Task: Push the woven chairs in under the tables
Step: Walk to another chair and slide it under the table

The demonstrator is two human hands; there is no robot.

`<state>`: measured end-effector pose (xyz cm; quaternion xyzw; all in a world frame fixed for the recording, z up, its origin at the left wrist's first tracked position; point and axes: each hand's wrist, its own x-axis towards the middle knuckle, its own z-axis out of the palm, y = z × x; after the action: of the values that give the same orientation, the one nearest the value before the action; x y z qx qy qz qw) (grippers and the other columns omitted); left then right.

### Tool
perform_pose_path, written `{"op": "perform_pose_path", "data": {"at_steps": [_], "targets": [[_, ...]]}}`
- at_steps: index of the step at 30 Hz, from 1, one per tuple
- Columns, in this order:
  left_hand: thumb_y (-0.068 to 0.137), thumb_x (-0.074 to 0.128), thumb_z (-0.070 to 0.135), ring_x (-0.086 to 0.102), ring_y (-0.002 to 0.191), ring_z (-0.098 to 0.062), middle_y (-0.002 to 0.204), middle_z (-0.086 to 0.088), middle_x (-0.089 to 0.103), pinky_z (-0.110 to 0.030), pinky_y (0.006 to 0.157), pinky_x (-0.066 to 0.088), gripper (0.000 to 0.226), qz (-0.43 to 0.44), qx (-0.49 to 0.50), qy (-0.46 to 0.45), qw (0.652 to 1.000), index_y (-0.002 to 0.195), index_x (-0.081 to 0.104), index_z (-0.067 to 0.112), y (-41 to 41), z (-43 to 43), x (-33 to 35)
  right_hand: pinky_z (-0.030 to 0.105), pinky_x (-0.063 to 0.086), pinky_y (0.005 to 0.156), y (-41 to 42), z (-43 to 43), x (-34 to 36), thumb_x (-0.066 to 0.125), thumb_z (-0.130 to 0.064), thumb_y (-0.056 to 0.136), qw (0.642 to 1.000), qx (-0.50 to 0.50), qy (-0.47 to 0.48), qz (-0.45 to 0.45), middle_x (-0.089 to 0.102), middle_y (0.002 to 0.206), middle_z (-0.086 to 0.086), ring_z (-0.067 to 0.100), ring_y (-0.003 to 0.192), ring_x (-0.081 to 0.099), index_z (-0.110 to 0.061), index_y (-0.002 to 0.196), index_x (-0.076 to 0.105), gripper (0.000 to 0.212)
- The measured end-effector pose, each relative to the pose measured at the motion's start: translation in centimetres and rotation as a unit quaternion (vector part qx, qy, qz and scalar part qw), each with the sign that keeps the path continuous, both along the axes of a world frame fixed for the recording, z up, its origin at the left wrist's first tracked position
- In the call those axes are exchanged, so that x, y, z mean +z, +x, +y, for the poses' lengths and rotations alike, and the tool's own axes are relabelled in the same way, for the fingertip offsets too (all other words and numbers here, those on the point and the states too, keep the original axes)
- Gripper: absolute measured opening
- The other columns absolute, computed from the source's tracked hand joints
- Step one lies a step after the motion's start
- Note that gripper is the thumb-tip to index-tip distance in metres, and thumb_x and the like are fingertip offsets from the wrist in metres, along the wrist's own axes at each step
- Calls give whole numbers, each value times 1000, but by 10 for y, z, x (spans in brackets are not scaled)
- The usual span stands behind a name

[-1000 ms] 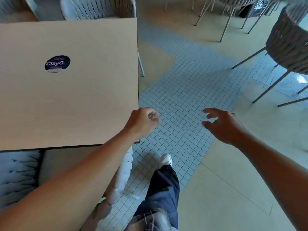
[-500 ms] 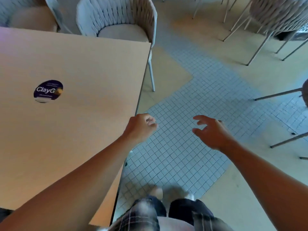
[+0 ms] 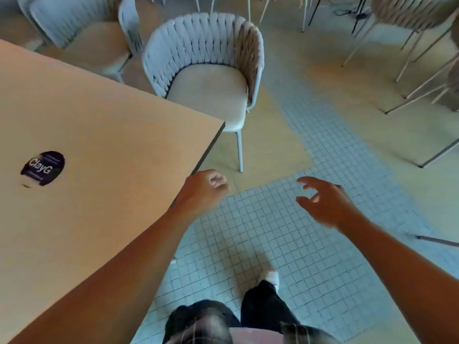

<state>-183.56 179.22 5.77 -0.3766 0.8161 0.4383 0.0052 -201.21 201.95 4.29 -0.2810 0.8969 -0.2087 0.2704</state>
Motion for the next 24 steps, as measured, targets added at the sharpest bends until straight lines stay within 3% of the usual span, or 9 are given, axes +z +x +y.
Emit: {"op": "perform_pose_path", "data": {"at_steps": [4,10,13,17,22,24], "targets": [[87,67,33,59,94,2,108,10,68,-6,68,39,23,43,33,-12,998,108,68,25,-67,4,16,31,43,86,-77,-12,16,63,-39,92,999,34,-10,21,61,127,-8,11,97,63,-37,137,50,47],[85,69,32,61,96,1,101,13,67,-9,74,40,26,60,63,8,996,109,68,22,-166,-6,18,30,40,85,-181,-45,26,64,-40,91,997,64,-19,32,60,127,-9,11,99,61,-38,137,50,48],[84,70,33,63,99,-1,109,7,71,-9,75,41,31,48,73,14,996,112,68,21,-219,-27,1,32,42,86,-236,-68,20,63,-41,91,997,74,-17,35,60,126,-11,11,100,61,-39,136,50,47],[84,71,32,61,94,1,108,7,70,3,56,41,30,38,80,26,996,111,68,20,-297,-66,-24,33,44,87,-320,-113,7,63,-42,91,996,80,-7,36,60,126,-13,9,101,61,-41,136,50,47],[83,71,31,67,85,-6,95,10,68,-4,49,45,22,1,120,38,992,102,70,21,-384,-118,-43,34,44,91,-408,-171,-4,62,-43,91,993,112,26,35,59,129,-12,10,105,60,-41,137,48,48],[84,70,31,69,90,-12,97,8,68,-9,59,50,24,-17,128,42,991,104,70,20,-422,-141,-43,35,45,93,-446,-197,-7,62,-44,90,990,128,42,39,59,130,-11,11,108,59,-42,137,47,49]]}}
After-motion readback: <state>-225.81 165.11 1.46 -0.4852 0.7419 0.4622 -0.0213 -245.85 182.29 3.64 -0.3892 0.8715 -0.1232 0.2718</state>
